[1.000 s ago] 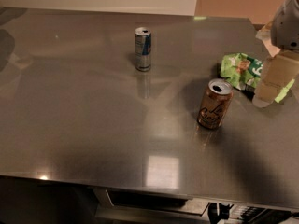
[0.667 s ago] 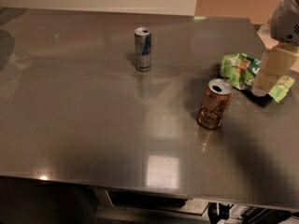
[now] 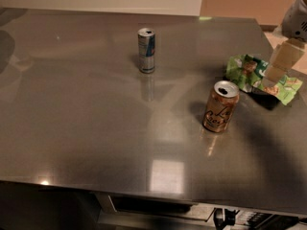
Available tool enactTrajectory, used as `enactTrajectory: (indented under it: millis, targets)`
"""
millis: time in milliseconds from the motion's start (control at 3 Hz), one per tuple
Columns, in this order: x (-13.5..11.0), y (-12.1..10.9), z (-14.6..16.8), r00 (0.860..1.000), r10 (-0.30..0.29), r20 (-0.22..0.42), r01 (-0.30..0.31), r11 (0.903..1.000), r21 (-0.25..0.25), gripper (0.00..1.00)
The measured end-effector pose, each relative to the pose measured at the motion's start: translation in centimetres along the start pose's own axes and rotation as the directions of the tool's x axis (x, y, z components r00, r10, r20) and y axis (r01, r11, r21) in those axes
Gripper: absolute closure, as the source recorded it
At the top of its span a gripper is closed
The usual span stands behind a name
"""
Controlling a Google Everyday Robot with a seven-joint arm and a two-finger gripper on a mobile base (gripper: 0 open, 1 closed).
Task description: Pick green rice chip bag
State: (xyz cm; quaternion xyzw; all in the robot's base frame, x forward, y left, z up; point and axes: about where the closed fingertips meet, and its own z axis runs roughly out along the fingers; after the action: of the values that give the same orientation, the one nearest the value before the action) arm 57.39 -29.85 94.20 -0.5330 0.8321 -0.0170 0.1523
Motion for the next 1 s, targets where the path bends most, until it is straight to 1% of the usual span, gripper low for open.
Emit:
enactTrajectory:
  millis: [333,667,1000]
  targets:
    - [1.8,-2.4,1.9,0.998,0.055,0.008,-0.055,0.9984,-0.015,0.00]
    - [3.8,-3.8,4.0,0.995,0.097,0.012,-0.097,0.9950,-0.026,0.00]
    - [5.5,-4.5,5.8,0.992,0.129,0.006,-0.128,0.9909,-0.039,0.00]
